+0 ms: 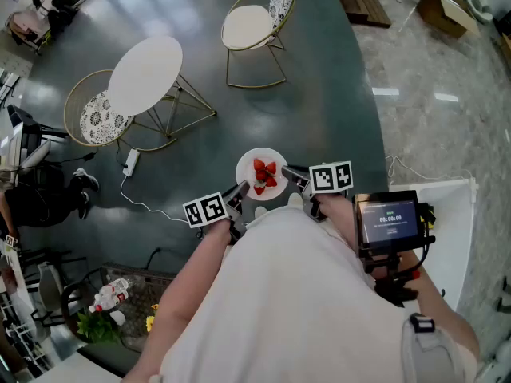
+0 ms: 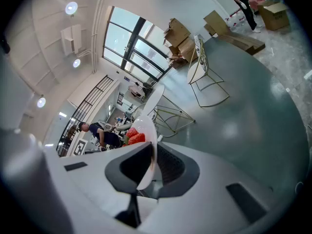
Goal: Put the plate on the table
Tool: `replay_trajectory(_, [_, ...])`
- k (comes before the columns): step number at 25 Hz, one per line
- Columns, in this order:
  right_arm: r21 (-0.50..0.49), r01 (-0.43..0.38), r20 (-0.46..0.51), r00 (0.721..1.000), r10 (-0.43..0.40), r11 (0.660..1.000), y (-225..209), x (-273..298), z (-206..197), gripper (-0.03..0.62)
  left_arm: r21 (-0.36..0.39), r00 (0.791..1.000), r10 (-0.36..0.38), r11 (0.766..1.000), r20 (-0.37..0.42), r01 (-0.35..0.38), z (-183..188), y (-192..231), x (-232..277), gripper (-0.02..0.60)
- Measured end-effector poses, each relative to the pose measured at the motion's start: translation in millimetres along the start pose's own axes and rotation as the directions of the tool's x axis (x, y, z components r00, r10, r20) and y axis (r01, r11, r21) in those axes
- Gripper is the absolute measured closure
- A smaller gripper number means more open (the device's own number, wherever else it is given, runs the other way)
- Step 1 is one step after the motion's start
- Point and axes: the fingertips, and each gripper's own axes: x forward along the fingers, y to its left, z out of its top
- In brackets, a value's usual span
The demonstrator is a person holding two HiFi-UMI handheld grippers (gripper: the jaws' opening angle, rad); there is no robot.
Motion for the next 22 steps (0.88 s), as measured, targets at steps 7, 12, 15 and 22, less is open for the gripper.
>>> replay_trajectory(7, [0.002,-0.010,0.023,1.000,0.010,1.000,0.3,-1.0,3.4,0.557,-0.008,1.000,-0.006,1.000,0.012,0.006,-0.1,-0.9,0.3,0.548])
replay_trajectory(12, [0.027,-0.039,0.030,0.999,0.039,0.999,2.0,1.2,2.3,0.557,0.000,1.000,-0.004,1.000,0.022,0.004,2.0,1.4,-1.6,0.548])
replay_trajectory(15, [0.031,-0.051,0.035,0.998,0.049,0.998,2.4,1.0,2.9,0.557,0.001,1.000,-0.004,1.000,0.026,0.004,2.7,1.0,-1.4,0.548])
replay_trajectory(22, [0.013,-0.053,0.018,0.998,0.052,0.999,4.5,1.6,1.7,0.557,-0.004,1.000,0.002,1.000,0.029,-0.002,0.9,1.1,-4.2,0.548])
